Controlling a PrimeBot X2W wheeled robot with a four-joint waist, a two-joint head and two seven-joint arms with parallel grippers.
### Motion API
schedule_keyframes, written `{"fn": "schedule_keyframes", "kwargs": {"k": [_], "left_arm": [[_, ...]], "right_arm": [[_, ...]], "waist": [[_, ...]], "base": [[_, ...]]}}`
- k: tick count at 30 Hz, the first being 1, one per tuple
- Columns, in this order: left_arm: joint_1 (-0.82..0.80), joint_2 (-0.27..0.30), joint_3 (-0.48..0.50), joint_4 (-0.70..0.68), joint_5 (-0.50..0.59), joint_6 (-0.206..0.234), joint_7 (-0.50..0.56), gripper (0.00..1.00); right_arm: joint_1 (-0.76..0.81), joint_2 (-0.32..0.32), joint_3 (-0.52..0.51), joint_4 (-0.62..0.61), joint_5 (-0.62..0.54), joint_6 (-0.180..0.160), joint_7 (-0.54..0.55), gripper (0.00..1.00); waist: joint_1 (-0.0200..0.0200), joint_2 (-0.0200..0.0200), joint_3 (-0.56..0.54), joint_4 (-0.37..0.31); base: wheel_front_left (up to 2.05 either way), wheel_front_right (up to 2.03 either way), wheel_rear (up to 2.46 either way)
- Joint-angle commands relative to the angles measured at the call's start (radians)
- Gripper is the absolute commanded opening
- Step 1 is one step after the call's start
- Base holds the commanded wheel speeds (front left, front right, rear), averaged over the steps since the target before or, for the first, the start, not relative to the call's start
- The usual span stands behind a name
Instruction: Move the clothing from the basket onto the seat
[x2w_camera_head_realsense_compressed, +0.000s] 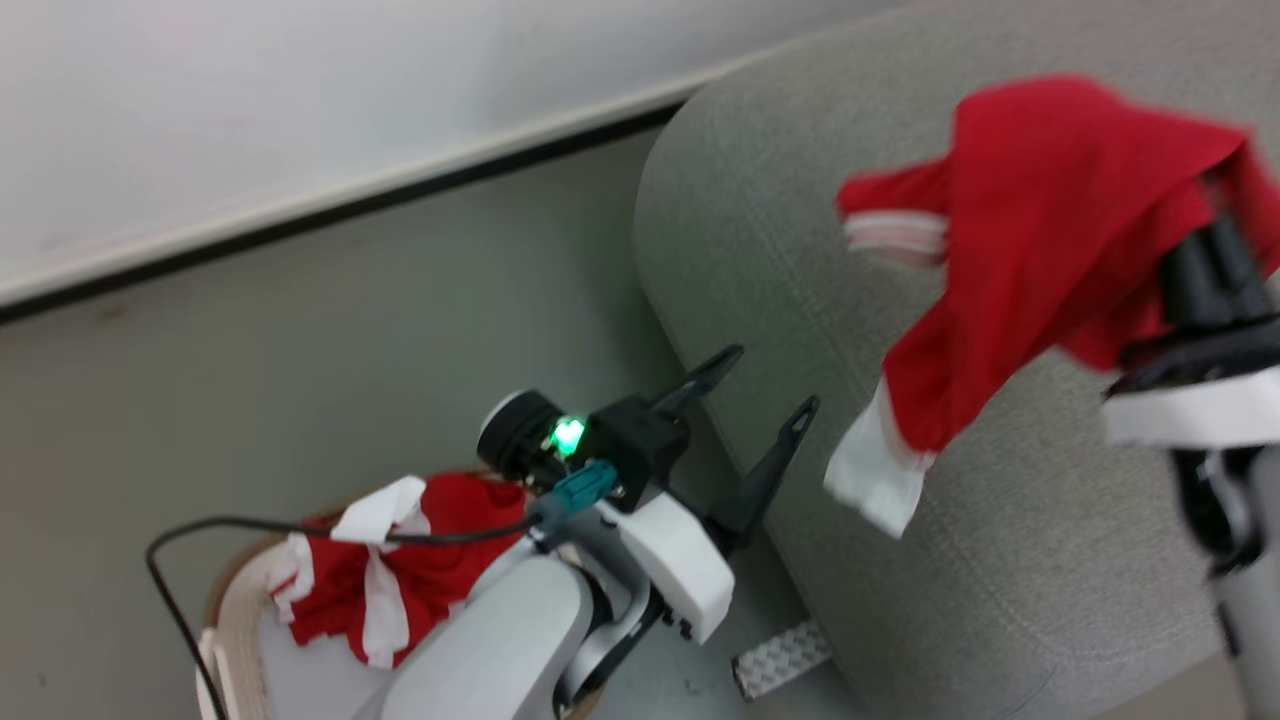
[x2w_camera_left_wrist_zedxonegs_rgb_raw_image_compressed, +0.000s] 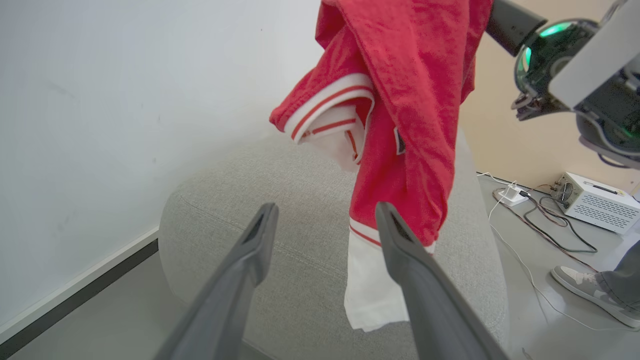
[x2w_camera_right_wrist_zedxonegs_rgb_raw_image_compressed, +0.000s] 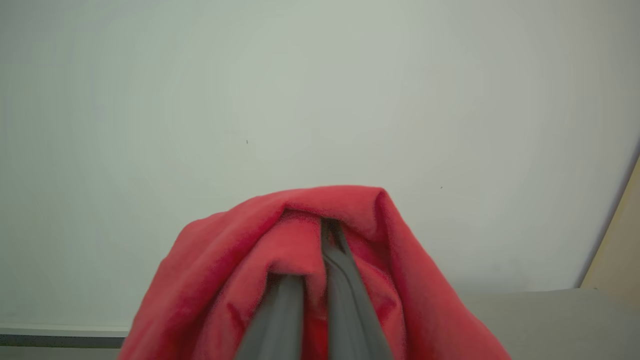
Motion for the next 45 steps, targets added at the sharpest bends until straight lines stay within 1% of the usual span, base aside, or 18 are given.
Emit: {"fn": "schedule_keyframes", "kwargs": {"k": [1,4,8,12,15,17,19,20,21,22,25,26,27,31,35,39,45], "left_arm": [[-0.047,0.008,-0.009,0.006,0.014,-0.015,-0.001,1.0],[-0.115,0.009,-0.03,0.011,0.027,-0.034,0.0,1.0],[-0.192,0.002,-0.059,0.02,0.034,-0.051,-0.012,1.0],[-0.243,-0.01,-0.074,0.038,0.016,-0.058,-0.035,1.0],[-0.26,-0.016,-0.082,0.052,0.008,-0.059,-0.05,1.0],[-0.26,-0.016,-0.088,0.065,0.005,-0.06,-0.057,1.0],[-0.251,-0.012,-0.094,0.079,0.001,-0.061,-0.068,1.0],[-0.246,-0.009,-0.095,0.085,0.0,-0.061,-0.073,1.0],[-0.243,-0.008,-0.095,0.09,-0.003,-0.06,-0.077,1.0],[-0.242,-0.007,-0.093,0.096,-0.005,-0.057,-0.081,1.0],[-0.23,0.005,-0.083,0.108,-0.016,-0.05,-0.09,1.0],[-0.23,0.005,-0.083,0.108,-0.016,-0.05,-0.09,1.0],[-0.224,0.01,-0.078,0.112,-0.019,-0.047,-0.095,1.0],[-0.2,0.031,-0.057,0.121,-0.034,-0.03,-0.113,1.0],[-0.146,0.056,-0.027,0.13,-0.06,-0.007,-0.141,1.0],[-0.074,0.089,0.013,0.131,-0.095,0.027,-0.175,1.0],[0.069,0.133,0.085,0.122,-0.139,0.088,-0.228,1.0]], "right_arm": [[-0.074,-0.024,-0.04,0.017,0.01,-0.002,0.0,0.0],[-0.183,-0.066,-0.111,0.064,0.032,-0.002,0.0,0.0],[-0.349,-0.141,-0.208,0.182,0.054,-0.002,0.0,0.0],[-0.51,-0.212,-0.294,0.357,0.054,-0.002,0.0,0.0],[-0.599,-0.249,-0.369,0.499,0.007,-0.002,0.0,0.0],[-0.615,-0.245,-0.412,0.583,-0.055,-0.002,0.0,0.0],[-0.613,-0.227,-0.444,0.662,-0.113,-0.002,0.0,0.0],[-0.604,-0.216,-0.455,0.694,-0.135,-0.002,0.0,0.2],[-0.592,-0.207,-0.464,0.728,-0.158,-0.002,0.0,0.44],[-0.584,-0.196,-0.473,0.753,-0.174,-0.002,0.0,1.0],[-0.557,-0.154,-0.489,0.798,-0.193,-0.002,0.0,1.0],[-0.557,-0.154,-0.489,0.798,-0.193,-0.002,0.0,1.0],[-0.543,-0.139,-0.481,0.805,-0.199,-0.002,0.0,1.0],[-0.462,-0.098,-0.441,0.754,-0.183,-0.002,0.0,1.0],[-0.337,-0.058,-0.387,0.658,-0.147,-0.002,0.0,1.0],[-0.196,-0.022,-0.338,0.536,-0.114,-0.002,0.0,1.0],[0.011,0.024,-0.288,0.334,-0.144,-0.002,0.0,1.0]], "waist": [[-0.0001,-0.0001,0.118,0.03],[-0.0001,-0.0001,0.192,0.063],[-0.0001,-0.0001,0.271,0.111],[-0.0001,-0.0001,0.324,0.16],[-0.0001,-0.0001,0.346,0.191],[-0.0001,-0.0001,0.352,0.205],[-0.0001,-0.0001,0.347,0.214],[-0.0001,-0.0001,0.344,0.216],[-0.0001,-0.0001,0.341,0.218],[-0.0001,-0.0001,0.338,0.219],[-0.0001,-0.0001,0.319,0.215],[-0.0001,-0.0001,0.319,0.215],[-0.0001,-0.0001,0.31,0.212],[-0.0001,-0.0001,0.264,0.197],[-0.0001,-0.0001,0.198,0.184],[-0.0001,-0.0001,0.123,0.179],[-0.0001,-0.0001,-0.003,0.193]], "base": [[0.0,0.0,0.0],[0.0,0.0,0.0],[0.0,0.0,0.0],[0.0,0.0,0.0],[0.0,0.0,0.0],[0.0,0.0,0.0],[0.0,0.0,0.0],[0.0,0.0,0.0],[0.0,0.0,0.0],[0.0,0.0,0.0],[0.0,0.0,0.0],[0.0,0.0,0.0],[0.0,0.0,0.0],[0.0,0.0,0.0],[0.0,0.0,0.0],[0.0,0.0,0.0],[0.0,0.0,0.0]]}}
